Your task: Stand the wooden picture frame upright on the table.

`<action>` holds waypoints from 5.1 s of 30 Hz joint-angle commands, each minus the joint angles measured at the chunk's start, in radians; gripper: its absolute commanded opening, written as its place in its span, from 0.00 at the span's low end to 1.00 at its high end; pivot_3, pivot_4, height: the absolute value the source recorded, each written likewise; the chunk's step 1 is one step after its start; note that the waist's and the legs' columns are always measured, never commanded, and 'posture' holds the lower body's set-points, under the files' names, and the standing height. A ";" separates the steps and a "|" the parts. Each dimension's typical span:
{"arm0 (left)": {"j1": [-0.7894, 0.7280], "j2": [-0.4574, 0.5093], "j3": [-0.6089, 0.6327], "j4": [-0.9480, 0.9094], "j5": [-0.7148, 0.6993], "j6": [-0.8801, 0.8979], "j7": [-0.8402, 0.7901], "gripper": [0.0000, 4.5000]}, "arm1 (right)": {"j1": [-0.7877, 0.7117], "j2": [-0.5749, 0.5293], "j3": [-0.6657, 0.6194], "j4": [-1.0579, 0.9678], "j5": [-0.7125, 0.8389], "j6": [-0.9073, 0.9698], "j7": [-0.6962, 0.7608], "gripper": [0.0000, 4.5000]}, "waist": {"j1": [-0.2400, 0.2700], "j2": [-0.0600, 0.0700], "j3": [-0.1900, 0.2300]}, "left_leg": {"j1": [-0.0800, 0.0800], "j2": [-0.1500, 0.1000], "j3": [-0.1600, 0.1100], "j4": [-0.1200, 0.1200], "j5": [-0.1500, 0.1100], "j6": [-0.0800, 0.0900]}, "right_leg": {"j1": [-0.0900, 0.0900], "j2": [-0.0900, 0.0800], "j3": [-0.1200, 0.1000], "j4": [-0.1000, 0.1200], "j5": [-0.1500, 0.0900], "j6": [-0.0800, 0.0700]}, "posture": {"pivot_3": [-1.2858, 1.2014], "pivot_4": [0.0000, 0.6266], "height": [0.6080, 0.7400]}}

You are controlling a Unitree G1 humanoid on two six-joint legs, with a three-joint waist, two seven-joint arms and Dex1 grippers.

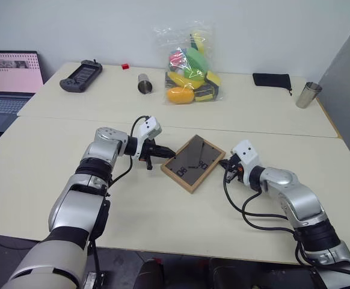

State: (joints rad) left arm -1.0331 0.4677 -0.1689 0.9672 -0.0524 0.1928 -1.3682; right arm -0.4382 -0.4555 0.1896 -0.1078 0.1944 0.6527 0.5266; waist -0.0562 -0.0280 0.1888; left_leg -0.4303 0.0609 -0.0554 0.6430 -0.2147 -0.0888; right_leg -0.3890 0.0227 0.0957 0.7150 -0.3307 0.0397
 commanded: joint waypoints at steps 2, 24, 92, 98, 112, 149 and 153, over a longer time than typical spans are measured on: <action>0.046 0.002 0.010 -0.108 -0.024 0.066 -0.024 0.00 | -0.045 0.017 0.001 0.021 -0.024 -0.043 0.015 0.00 | -0.001 0.000 0.000 | 0.000 0.000 0.000 0.000 0.000 0.000 | 0.000 0.000 0.000 0.000 0.000 0.000 | 0.52 0.24 1.00; 0.088 0.072 0.043 -0.155 -0.016 0.093 0.071 0.00 | -0.062 0.038 0.007 0.033 -0.057 -0.062 0.062 0.00 | -0.004 0.000 0.000 | 0.001 0.000 0.000 0.000 0.000 0.000 | 0.000 0.000 0.000 0.001 0.000 0.000 | 0.52 0.24 1.00; 0.062 0.068 0.343 -0.373 -0.497 1.296 0.475 0.75 | 0.116 -0.225 -0.071 -0.203 -0.061 -0.198 0.245 0.00 | -0.001 0.000 0.000 | 0.001 0.000 0.000 0.001 0.000 0.000 | 0.001 -0.001 0.000 0.001 0.000 0.000 | 0.52 0.24 1.00; 0.064 0.011 0.344 -0.359 -0.503 1.301 0.508 0.79 | 0.082 -0.212 -0.056 -0.151 -0.083 -0.224 0.236 0.00 | 0.001 0.000 0.000 | 0.001 0.000 0.000 0.001 0.000 0.000 | 0.001 -0.001 0.000 0.001 0.000 0.000 | 0.52 0.24 1.00; -0.027 -0.081 0.356 -0.121 -0.465 1.100 0.546 0.79 | -0.052 -0.106 0.017 0.053 -0.187 -0.322 0.192 0.00 | 0.000 0.000 0.000 | 0.001 -0.001 0.000 0.001 0.000 -0.001 | 0.001 -0.001 0.000 0.001 0.000 0.000 | 0.52 0.24 1.00; 0.099 0.009 0.212 -0.329 -0.564 1.314 0.433 0.79 | -0.032 -0.013 0.039 -0.015 -0.212 -0.261 0.198 0.00 | -0.003 0.000 0.000 | 0.002 0.000 0.000 0.001 0.000 -0.001 | 0.001 -0.002 0.000 0.002 0.000 0.000 | 0.52 0.24 1.00; 0.090 0.004 0.213 -0.323 -0.566 1.310 0.438 0.79 | -0.045 0.027 0.048 -0.058 -0.203 -0.211 0.187 0.00 | -0.002 0.000 0.000 | 0.002 -0.001 0.000 0.001 0.000 -0.001 | 0.001 -0.002 0.000 0.002 0.000 0.000 | 0.52 0.24 1.00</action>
State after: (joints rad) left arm -0.9205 0.4741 0.0282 0.6447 -0.6114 1.5111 -0.9274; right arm -0.4605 -0.4342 0.2399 -0.1091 -0.0182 0.4232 0.7176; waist -0.0584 -0.0275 0.1887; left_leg -0.4283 0.0604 -0.0553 0.6440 -0.2143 -0.0897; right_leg -0.3880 0.0208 0.0953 0.7167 -0.3307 0.0397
